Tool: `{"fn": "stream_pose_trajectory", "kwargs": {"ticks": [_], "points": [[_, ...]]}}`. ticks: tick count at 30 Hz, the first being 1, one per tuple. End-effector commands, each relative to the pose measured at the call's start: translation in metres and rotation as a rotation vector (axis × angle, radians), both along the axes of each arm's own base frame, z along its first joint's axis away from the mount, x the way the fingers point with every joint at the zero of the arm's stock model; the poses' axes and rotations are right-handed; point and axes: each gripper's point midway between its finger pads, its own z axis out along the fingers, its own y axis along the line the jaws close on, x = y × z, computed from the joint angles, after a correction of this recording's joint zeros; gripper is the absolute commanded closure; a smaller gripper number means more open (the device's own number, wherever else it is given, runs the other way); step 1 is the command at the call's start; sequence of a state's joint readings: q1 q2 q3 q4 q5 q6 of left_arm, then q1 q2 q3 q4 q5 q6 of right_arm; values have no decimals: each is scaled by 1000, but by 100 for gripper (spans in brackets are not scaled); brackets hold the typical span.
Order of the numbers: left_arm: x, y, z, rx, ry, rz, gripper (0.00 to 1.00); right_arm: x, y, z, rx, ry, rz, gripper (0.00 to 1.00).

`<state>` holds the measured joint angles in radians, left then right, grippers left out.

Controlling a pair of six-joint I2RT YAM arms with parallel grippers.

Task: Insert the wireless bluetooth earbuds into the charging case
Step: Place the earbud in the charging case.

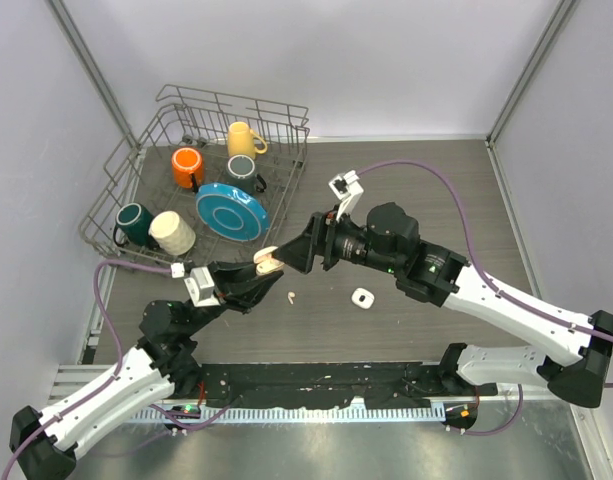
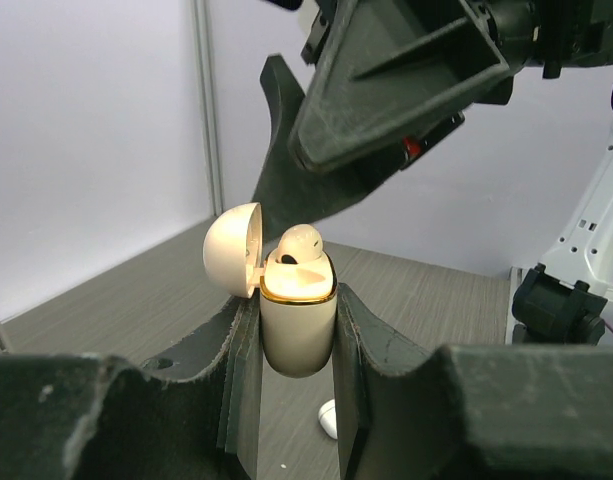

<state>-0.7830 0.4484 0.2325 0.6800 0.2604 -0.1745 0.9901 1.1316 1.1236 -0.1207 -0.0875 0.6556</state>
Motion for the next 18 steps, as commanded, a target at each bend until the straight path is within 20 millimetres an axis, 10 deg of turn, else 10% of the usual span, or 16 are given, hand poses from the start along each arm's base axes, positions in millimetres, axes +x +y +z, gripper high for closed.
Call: {"fn": "stream_pose_trajectory", "kwargs": {"ticks": [1,18], "points": [[-1,5,20,-52,-66,18,100,-19,13,2,70,71,129,20],[0,4,18,-50,-66,18,100,-27,30,-15,119,168,230,25]]}}
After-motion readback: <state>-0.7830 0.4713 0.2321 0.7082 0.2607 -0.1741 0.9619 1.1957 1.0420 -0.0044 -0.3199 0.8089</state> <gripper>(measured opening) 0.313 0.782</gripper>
